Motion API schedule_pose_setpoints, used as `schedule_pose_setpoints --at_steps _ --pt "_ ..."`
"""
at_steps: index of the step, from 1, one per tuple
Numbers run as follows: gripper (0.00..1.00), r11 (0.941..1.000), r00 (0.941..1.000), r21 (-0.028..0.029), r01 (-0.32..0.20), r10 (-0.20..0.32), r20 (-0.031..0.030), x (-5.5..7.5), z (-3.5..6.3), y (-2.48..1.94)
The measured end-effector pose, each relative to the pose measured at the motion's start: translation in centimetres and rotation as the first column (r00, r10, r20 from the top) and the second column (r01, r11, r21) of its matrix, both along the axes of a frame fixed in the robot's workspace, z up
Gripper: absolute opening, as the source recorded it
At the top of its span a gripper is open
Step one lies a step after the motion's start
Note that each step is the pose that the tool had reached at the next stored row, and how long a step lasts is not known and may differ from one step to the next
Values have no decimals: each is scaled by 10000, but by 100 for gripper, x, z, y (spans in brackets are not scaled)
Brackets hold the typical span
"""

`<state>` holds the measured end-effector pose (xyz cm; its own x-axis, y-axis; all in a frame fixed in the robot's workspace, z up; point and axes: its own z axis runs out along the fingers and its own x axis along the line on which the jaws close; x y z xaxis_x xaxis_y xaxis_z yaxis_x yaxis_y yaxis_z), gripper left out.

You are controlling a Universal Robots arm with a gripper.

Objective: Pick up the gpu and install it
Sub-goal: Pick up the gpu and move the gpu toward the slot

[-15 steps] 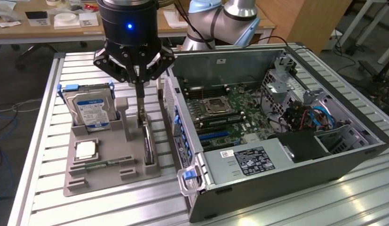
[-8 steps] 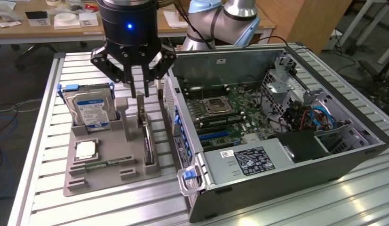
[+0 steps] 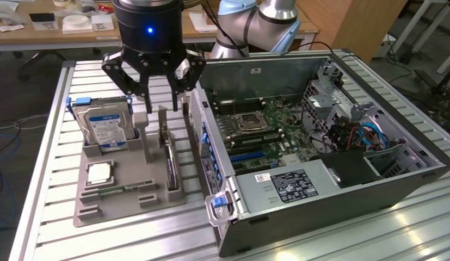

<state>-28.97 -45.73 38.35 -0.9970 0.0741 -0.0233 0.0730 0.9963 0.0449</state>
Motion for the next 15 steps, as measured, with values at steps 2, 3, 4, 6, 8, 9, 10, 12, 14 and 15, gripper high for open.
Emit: schedule_pose_setpoints --at_steps 2,3,4,6,8,9,10,12,14,15 --pt "47 10000 10000 1 0 0 0 0 -14 0" --pt "47 10000 10000 0 -1 1 0 0 -33 0" --pt "47 10000 10000 1 -2 2 0 -1 -51 0" --pt "47 10000 10000 0 0 0 0 -6 -88 0" --pt "47 10000 10000 0 -1 1 0 -9 -124 0" --pt "47 10000 10000 0 -1 1 0 -10 -142 0" --pt "47 10000 10000 0 0 0 0 -11 -160 0" --pt "47 10000 10000 0 1 -1 -1 -16 -195 0" --pt "47 10000 10000 1 0 0 0 -21 -233 0" --pt "47 10000 10000 0 0 0 0 -23 -251 0"
